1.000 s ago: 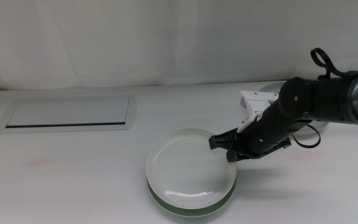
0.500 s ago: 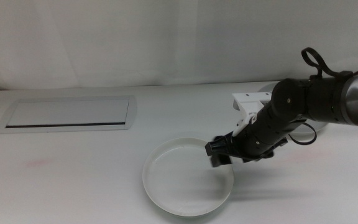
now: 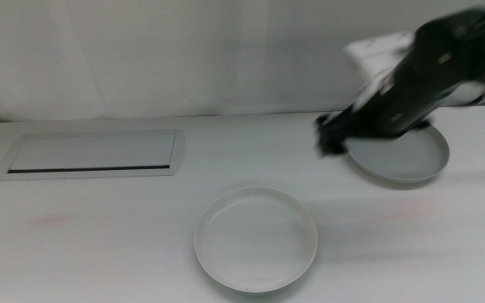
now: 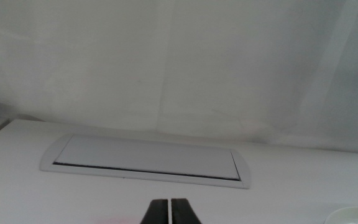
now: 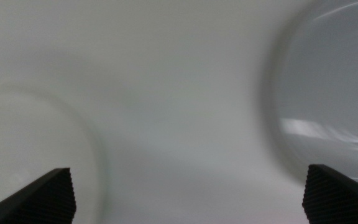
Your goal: Stack the three bowls on top of each other.
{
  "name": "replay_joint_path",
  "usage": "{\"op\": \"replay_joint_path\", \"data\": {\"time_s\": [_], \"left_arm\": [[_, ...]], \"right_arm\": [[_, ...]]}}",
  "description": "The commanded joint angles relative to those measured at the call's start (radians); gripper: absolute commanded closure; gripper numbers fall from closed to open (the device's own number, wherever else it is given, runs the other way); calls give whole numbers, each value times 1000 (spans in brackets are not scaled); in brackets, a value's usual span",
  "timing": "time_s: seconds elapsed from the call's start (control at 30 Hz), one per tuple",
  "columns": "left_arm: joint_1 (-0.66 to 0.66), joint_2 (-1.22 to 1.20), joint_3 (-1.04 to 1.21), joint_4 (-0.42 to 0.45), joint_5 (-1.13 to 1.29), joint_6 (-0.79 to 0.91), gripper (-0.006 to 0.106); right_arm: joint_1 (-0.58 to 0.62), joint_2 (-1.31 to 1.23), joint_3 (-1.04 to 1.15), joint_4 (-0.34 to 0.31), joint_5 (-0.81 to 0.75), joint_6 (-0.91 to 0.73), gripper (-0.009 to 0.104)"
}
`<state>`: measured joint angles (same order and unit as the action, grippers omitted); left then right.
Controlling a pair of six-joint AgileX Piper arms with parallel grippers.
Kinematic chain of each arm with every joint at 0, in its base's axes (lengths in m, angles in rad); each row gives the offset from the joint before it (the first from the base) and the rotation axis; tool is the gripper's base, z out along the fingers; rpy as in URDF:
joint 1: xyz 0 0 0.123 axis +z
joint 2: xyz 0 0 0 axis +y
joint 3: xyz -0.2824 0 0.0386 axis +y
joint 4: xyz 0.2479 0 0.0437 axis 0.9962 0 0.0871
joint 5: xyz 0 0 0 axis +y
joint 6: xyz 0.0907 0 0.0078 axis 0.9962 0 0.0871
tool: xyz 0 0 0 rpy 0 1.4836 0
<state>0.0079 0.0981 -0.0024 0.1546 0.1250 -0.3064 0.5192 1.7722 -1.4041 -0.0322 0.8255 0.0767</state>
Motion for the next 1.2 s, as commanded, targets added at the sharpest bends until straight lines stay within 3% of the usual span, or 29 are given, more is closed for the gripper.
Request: {"op": "replay_joint_path", "data": {"time_s": [0.0, 0.13, 0.37, 0.67, 0.8, 1.17], "left_arm": [[-8, -5, 38, -6, -1, 3, 103], [-8, -5, 38, -6, -1, 3, 103], [-8, -5, 38, -6, -1, 3, 103], [-8, -5, 38, -6, -1, 3, 103], [-8, -5, 38, -6, -3, 3, 103], [-8, -5, 38, -6, -3, 3, 103]], "right_arm": [[-71, -72, -20, -111, 38, 35, -8], [-210, -162, -22, -148, 64, 38, -8], [-434, -224, -22, -141, 118, 2, -8], [-441, -218, -22, -106, 77, -85, -8], [-470, -165, -22, -3, -16, -153, -8], [-509, 58, -45, 41, -124, -193, -8]]}}
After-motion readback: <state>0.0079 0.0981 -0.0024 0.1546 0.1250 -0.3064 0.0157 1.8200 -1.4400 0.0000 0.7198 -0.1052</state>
